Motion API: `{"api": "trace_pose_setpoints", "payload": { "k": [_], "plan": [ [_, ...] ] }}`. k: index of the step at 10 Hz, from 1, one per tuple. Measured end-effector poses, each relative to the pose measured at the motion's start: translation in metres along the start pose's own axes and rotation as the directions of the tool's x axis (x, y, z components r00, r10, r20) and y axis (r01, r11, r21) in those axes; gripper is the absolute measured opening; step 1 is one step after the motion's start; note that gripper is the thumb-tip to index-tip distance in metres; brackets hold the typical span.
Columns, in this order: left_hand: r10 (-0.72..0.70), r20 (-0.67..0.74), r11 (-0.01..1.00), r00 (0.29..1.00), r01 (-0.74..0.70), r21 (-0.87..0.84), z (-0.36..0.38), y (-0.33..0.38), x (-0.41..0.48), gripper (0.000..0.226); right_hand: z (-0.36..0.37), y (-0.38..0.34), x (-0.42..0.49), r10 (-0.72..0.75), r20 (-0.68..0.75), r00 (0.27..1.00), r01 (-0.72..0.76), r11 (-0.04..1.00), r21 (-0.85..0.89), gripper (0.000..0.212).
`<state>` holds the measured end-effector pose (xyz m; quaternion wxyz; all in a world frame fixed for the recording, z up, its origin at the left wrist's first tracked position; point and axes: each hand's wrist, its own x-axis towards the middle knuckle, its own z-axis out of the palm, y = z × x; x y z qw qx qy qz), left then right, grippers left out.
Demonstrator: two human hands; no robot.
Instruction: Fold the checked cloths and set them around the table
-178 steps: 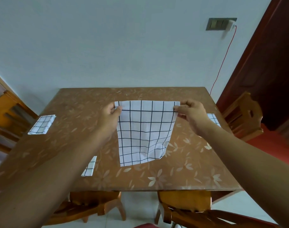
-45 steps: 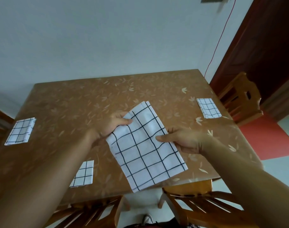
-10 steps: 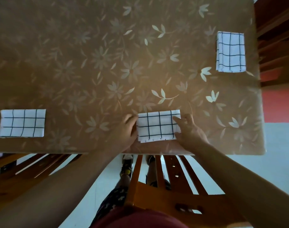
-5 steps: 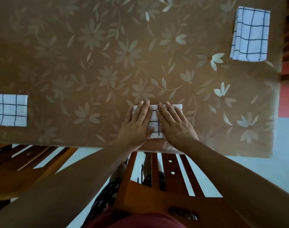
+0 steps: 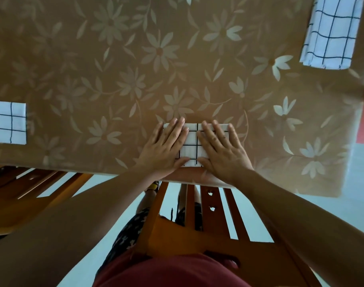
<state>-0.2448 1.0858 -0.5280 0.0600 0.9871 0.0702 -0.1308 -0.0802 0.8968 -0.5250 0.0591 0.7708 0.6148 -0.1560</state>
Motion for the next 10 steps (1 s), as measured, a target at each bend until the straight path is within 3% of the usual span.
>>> {"api": "trace_pose_setpoints", "payload": {
  "k": [1,5,6,7,8,9,10],
  "plan": [
    [-0.007,0.049,1.000,0.999,0.007,0.001,0.002,-0.006,-0.009,0.090,0.004,0.008,-0.007,0.055,0.027,0.998,-0.055,0.998,0.003,0.085],
    [-0.026,0.173,1.000,0.985,0.026,0.003,-0.018,-0.004,-0.006,0.090,-0.008,0.008,-0.003,0.051,0.124,0.991,-0.051,0.999,-0.005,0.086],
    [-0.049,0.215,0.996,0.975,0.063,-0.060,-0.040,-0.007,-0.006,0.081,-0.023,0.006,0.001,0.076,0.188,0.979,-0.078,0.997,0.008,0.089],
    [-0.161,0.240,0.980,0.957,0.184,-0.076,-0.060,-0.015,-0.020,0.065,-0.047,0.000,0.006,0.119,0.259,0.958,-0.141,0.988,0.068,0.092],
    [-0.242,0.281,0.955,0.929,0.279,-0.099,-0.080,-0.030,-0.038,0.059,-0.079,-0.014,0.011,0.181,0.282,0.942,-0.215,0.972,0.094,0.081],
    [-0.260,0.163,0.947,0.952,0.284,-0.147,-0.097,-0.047,-0.050,0.047,-0.112,-0.034,0.017,0.202,0.322,0.925,-0.285,0.929,0.237,0.068],
    [-0.251,0.173,0.920,0.952,0.290,-0.265,-0.117,-0.066,-0.058,0.033,-0.143,-0.056,0.028,0.207,0.358,0.911,-0.338,0.872,0.354,0.054]
  ]
}}
